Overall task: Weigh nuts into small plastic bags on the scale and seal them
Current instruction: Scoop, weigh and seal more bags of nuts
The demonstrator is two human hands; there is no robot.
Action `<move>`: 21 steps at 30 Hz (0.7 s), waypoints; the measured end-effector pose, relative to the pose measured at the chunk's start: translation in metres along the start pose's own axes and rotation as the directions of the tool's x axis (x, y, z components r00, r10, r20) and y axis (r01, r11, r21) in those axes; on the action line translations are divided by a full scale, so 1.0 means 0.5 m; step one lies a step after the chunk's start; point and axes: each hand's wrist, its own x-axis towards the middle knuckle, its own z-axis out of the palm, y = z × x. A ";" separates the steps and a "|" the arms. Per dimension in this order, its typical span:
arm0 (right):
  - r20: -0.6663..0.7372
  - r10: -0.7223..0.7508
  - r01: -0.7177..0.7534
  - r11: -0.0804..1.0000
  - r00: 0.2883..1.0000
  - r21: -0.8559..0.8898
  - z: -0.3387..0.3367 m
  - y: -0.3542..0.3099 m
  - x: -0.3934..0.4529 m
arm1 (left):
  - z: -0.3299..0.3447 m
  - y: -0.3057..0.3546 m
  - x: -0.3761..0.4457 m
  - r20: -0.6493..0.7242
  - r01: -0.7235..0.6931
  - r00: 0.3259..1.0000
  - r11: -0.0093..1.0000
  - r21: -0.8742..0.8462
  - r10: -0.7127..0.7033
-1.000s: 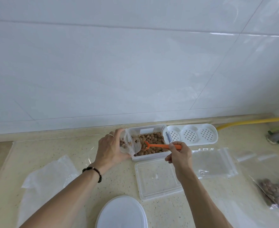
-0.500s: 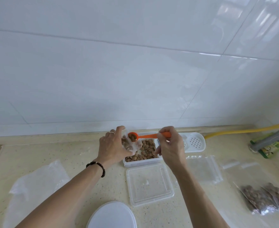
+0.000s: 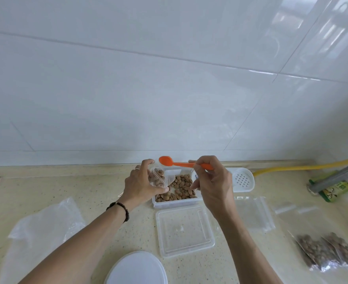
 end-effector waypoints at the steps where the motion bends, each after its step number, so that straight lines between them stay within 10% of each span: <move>1: -0.022 0.023 -0.022 0.999 0.999 0.043 0.000 -0.001 0.002 | 0.000 -0.001 -0.001 -0.008 -0.002 1.000 1.000 0.000 0.002; 8: -0.303 0.215 -0.187 0.975 0.928 0.120 -0.014 0.080 0.019 | -0.016 -0.019 -0.007 -0.090 -0.065 0.994 0.997 0.046 0.068; 21: 0.015 0.444 -0.442 0.895 0.896 -0.053 0.063 0.219 -0.028 | -0.037 -0.095 -0.024 -0.136 -0.188 0.965 0.952 0.241 0.225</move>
